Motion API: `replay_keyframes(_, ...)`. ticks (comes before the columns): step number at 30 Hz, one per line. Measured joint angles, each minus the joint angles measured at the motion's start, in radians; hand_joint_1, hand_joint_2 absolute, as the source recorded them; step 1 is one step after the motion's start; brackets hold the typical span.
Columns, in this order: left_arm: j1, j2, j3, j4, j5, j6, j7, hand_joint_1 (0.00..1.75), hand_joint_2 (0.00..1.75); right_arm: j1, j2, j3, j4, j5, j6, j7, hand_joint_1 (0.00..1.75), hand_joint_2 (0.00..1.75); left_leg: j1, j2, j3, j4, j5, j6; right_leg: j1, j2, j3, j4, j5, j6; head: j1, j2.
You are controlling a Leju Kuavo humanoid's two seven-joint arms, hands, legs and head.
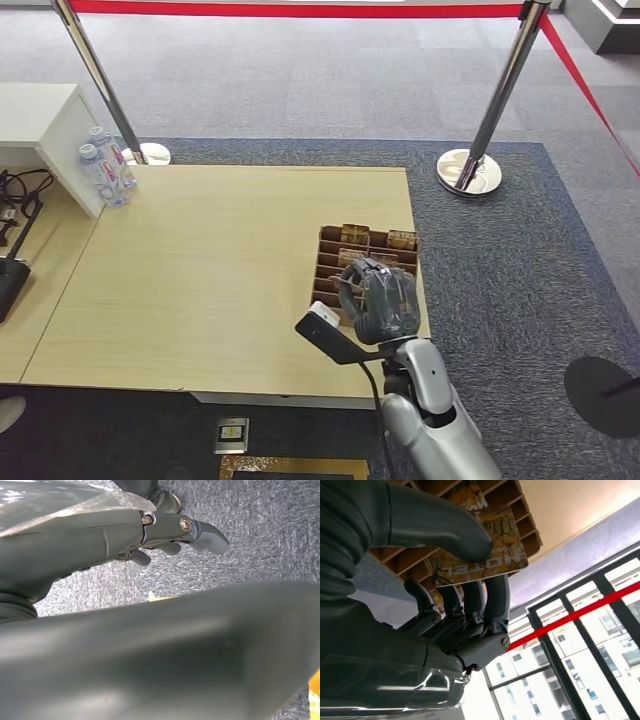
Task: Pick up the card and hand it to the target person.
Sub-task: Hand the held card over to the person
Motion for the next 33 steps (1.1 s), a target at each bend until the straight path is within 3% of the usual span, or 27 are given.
replay_keyframes(6, -0.007, 0.000, -0.002, 0.000, -0.017, -0.006, 0.015, 0.00, 0.00, -0.038, 0.012, 0.053, 0.028, -0.127, 0.081, -0.050, 1.45, 1.75, 0.000, 0.000, 0.000, 0.000, 0.000, 0.000, 0.000, 0.000, 0.000, 0.000, 0.000, 0.000, 0.000, 0.000)
replay_keyframes(11, -0.017, -0.001, -0.006, 0.000, -0.027, -0.007, 0.024, 0.00, 0.00, -0.140, 0.058, 0.084, 0.162, -0.211, 0.132, -0.064, 1.47, 1.75, 0.000, 0.000, 0.000, 0.000, 0.001, 0.000, 0.000, 0.000, 0.000, 0.000, 0.000, 0.000, 0.000, 0.000)
replay_keyframes(17, -0.019, -0.001, -0.009, 0.000, -0.028, -0.007, 0.027, 0.00, 0.00, -0.201, 0.096, 0.089, 0.263, -0.225, 0.136, -0.069, 1.47, 1.75, 0.000, 0.000, 0.000, 0.000, 0.001, 0.000, 0.000, 0.000, 0.000, 0.001, 0.000, 0.000, 0.000, 0.000)
replay_keyframes(29, -0.019, -0.001, -0.010, 0.000, -0.028, -0.006, 0.028, 0.00, 0.00, -0.234, 0.112, 0.095, 0.337, -0.241, 0.143, -0.074, 1.51, 1.75, 0.000, 0.000, -0.001, 0.000, 0.001, 0.000, 0.000, 0.000, -0.001, 0.001, 0.000, 0.000, 0.000, 0.000)
replay_keyframes(31, -0.020, -0.001, -0.010, 0.000, -0.027, -0.005, 0.031, 0.00, 0.00, -0.265, 0.124, 0.102, 0.383, -0.259, 0.151, -0.078, 1.45, 1.75, 0.000, 0.000, -0.001, 0.000, 0.001, 0.000, 0.000, 0.000, -0.001, 0.001, 0.000, -0.001, 0.000, 0.000)
replay_keyframes(32, -0.020, -0.001, -0.010, 0.000, -0.027, -0.005, 0.033, 0.00, 0.00, -0.283, 0.134, 0.104, 0.412, -0.268, 0.153, -0.082, 1.24, 1.75, 0.000, 0.000, -0.001, 0.000, 0.001, -0.001, 0.000, 0.000, -0.001, 0.001, 0.001, -0.001, 0.000, 0.000)
replay_keyframes(33, -0.020, -0.001, -0.010, 0.000, -0.027, -0.005, 0.035, 0.00, 0.00, -0.301, 0.145, 0.107, 0.444, -0.277, 0.154, -0.086, 0.89, 1.75, 0.000, 0.000, -0.001, 0.000, 0.001, -0.001, 0.000, 0.000, -0.001, 0.001, 0.001, -0.001, 0.000, 0.000)
